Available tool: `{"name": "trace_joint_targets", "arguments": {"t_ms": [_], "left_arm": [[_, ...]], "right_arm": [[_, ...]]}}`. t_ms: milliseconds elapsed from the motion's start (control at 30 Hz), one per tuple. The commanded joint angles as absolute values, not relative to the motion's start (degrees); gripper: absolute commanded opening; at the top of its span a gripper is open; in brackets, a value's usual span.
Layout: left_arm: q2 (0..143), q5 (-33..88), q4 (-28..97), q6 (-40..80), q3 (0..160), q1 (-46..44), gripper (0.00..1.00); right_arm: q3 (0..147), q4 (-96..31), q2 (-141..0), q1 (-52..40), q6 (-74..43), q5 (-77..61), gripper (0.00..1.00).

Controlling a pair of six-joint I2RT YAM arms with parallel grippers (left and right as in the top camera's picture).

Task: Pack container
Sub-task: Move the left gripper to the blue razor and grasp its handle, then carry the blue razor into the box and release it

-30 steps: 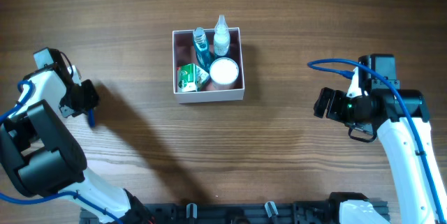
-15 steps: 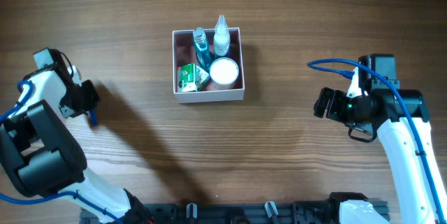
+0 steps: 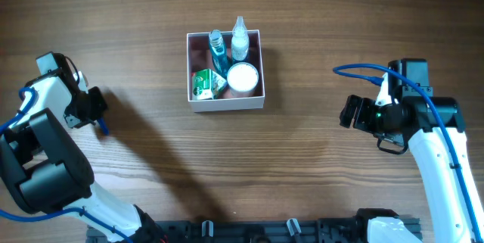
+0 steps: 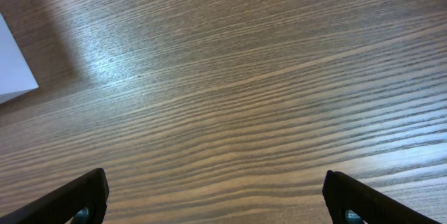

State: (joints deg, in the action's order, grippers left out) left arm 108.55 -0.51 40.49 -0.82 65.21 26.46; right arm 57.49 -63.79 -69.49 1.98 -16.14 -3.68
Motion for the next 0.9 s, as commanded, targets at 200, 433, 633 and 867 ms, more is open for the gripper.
{"name": "trace_joint_targets", "arguments": {"t_ms": [200, 433, 633, 867], "left_arm": [[112.1, 3.2, 40.9, 2.3, 63.7, 26.5, 0.04], [109.5, 4.4, 46.0, 4.4, 66.7, 25.1, 0.04], [104.6, 7.3, 56.5, 8.6, 73.3, 19.1, 0.04], [99.0, 7.5, 66.5, 12.7, 84.6, 4.8, 0.04]], "right_arm": [[57.3, -63.8, -69.7, 1.9, -15.1, -4.4, 1.00], [57.3, -63.6, -69.7, 1.9, -15.1, -4.4, 1.00], [57.3, -63.5, -69.6, 1.9, -15.1, -4.4, 1.00], [57.3, -63.5, -69.6, 1.9, -15.1, -4.4, 1.00]]}}
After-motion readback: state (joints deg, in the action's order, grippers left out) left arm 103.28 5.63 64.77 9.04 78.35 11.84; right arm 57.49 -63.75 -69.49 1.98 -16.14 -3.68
